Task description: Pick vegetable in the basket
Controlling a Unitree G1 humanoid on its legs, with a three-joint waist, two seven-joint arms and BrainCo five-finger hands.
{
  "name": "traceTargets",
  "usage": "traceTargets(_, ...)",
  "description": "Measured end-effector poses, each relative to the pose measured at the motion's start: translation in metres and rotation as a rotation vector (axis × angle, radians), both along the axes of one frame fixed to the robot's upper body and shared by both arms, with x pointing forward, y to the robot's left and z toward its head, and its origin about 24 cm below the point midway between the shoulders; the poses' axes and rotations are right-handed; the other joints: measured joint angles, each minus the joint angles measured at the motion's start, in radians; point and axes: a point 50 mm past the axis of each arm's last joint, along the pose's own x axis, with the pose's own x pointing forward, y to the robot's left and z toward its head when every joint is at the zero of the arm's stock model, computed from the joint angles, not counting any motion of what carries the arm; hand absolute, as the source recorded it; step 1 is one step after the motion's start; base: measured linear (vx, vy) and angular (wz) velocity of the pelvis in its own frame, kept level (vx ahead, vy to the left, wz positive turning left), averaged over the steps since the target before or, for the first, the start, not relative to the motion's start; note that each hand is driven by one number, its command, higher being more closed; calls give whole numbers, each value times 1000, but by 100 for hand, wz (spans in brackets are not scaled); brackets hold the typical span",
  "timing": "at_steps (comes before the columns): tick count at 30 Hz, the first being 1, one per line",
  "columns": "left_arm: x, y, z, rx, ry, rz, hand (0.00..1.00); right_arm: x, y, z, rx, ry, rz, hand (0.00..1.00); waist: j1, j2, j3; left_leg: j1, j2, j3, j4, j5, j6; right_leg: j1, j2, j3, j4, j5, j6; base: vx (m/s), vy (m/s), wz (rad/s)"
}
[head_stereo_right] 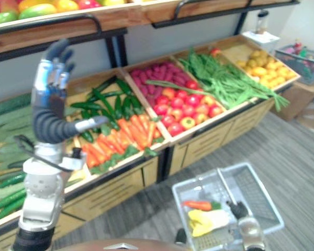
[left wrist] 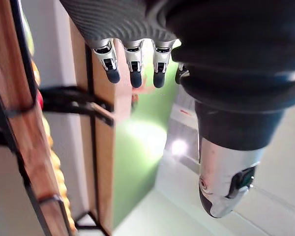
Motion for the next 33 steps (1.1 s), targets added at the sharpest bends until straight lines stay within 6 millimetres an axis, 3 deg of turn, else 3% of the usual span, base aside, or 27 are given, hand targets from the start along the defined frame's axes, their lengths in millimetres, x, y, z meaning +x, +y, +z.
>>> traceTargets(4, -13, 34, -17, -142, 51, 226, 0, -22, 3, -10, 16, 48, -75, 100, -1, 0, 0, -13, -11, -41, -30, 24, 5, -1, -9, -42, -1, -6, 2, 27, -8, 32)
traceTargets(9, -30, 77, -61, -278, 209, 527, 0, -47, 10, -20, 30, 90, -181, 100, -2, -3, 0, -48, -20, -131, -43, 53, 6, 13, -18, -127, -1, -20, 2, 12, -9, 47)
traceTargets(15, -49, 107, -103, -424, 339, 807, 0, -59, 20, -26, 44, 93, -251, 100, 1, -11, 4, -59, -21, -204, -92, 103, 4, 32, -19, -213, -1, -30, -2, -8, -10, 44)
traceTargets(22, -94, 146, -170, -540, 587, 1220, 0, -67, 34, -31, 65, 90, -288, 100, 3, -15, 0, -57, -11, -221, -96, 103, 6, 49, -12, -246, -1, -45, -3, -10, 1, 11)
traceTargets(24, -121, 156, -206, -614, 739, 1381, 0, -70, 36, -32, 63, 76, -319, 100, -2, -14, -1, -47, -5, -216, -113, 106, 6, 51, -7, -249, -3, -53, -14, 0, 0, 0)
traceTargets(29, -170, 152, -264, -782, 1019, 1554, 0, -76, 38, -33, 77, 65, -396, 100, -9, -9, -2, -41, 4, -207, -127, 106, 5, 46, 3, -243, -8, -61, -17, 39, -4, -4)
traceTargets(33, -207, 125, -310, -924, 1332, 1546, 0, -74, 37, -33, 86, 51, -426, 100, -31, 5, -1, -14, 15, -181, -144, 103, -4, 46, 15, -213, -8, -69, -17, 80, -3, -19)
